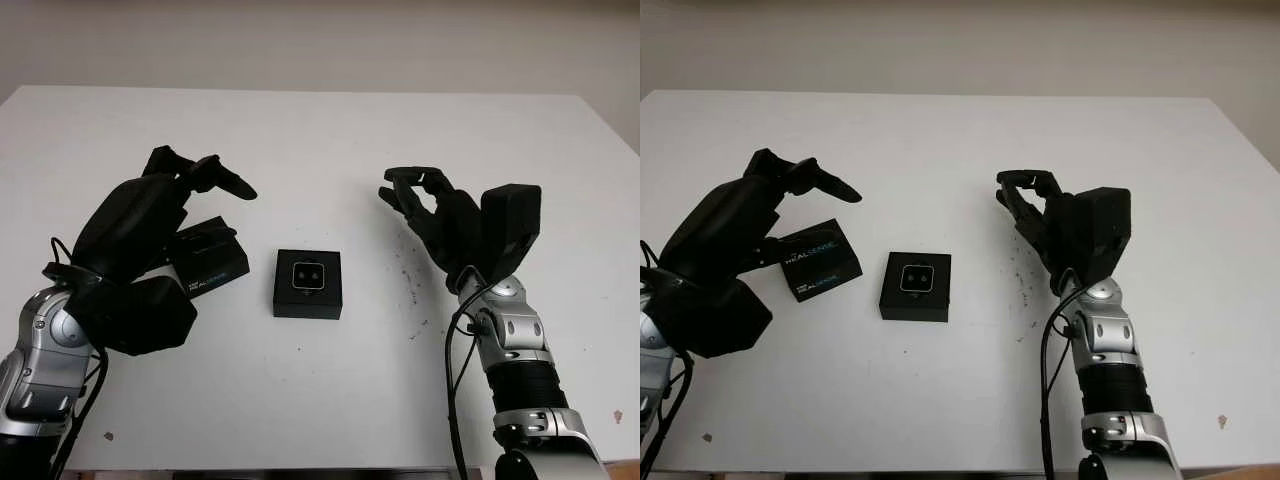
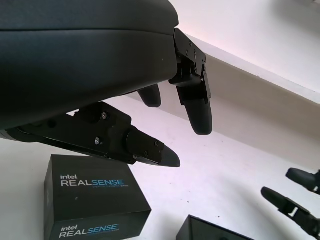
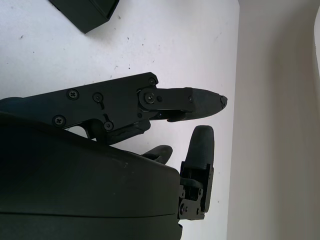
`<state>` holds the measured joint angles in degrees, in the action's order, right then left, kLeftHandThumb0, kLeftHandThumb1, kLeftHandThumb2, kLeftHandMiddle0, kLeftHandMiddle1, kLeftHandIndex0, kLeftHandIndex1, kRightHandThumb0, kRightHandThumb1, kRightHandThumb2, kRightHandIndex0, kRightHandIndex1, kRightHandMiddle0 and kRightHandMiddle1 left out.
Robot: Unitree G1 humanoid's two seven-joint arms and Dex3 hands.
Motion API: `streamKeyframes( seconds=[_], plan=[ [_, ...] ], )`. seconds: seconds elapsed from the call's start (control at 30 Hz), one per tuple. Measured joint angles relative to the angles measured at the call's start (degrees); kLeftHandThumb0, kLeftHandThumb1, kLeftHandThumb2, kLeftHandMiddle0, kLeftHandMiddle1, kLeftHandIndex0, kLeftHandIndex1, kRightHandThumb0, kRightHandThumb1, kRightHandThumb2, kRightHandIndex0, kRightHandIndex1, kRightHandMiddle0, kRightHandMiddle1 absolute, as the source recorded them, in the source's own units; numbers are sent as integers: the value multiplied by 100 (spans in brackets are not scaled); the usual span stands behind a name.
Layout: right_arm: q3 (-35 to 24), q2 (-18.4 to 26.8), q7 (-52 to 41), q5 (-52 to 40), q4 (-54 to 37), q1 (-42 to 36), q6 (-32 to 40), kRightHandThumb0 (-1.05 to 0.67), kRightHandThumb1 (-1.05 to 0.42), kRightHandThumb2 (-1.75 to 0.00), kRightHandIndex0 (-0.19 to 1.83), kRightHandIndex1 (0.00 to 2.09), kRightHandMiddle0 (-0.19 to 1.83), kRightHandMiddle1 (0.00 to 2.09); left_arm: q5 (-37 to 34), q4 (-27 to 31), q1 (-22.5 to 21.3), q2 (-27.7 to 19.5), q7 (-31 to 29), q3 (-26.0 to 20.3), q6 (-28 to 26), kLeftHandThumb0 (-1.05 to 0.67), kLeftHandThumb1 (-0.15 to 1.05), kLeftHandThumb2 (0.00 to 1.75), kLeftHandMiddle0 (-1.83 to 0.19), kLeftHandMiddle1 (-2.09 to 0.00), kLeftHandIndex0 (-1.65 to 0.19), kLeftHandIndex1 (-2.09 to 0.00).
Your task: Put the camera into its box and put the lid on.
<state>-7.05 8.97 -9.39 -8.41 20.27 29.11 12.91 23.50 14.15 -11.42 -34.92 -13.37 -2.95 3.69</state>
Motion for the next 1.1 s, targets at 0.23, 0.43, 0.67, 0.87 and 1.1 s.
streamKeyframes(
  seconds=[0.23, 0.43, 0.67, 0.87, 1.1],
  plan=[
    [-6, 4, -8, 52, 17, -1, 0, -56, -105, -32, 18, 55, -6, 157, 14, 701, -65, -830, -1787, 24, -1027, -66, 94, 3, 11, -7, 2, -8],
    [0, -1, -30, 78, 66, 4, -3, -55, -105, -32, 17, 57, -5, 159, 19, 449, -837, -1283, -2939, 427, -1520, -75, 88, 3, 12, -6, 5, -5],
    [2, -1, -1, 100, 78, 4, -12, -56, -105, -32, 17, 59, -5, 158, 108, -181, -1331, -1361, -3312, 876, -1560, -74, 83, 4, 13, -5, 5, -5],
    [-1, -2, 14, 97, 78, 4, -11, -57, -105, -32, 16, 60, -5, 156, 155, -517, -1415, -1359, -3250, 991, -1336, -72, 85, 5, 12, -6, 4, -6],
    [0, -5, 8, 97, 84, 4, -12, -57, -105, -32, 16, 62, -3, 156, 298, -1069, -1520, -1308, -3022, 1177, -938, -73, 86, 6, 10, -6, 2, -6]
  ],
)
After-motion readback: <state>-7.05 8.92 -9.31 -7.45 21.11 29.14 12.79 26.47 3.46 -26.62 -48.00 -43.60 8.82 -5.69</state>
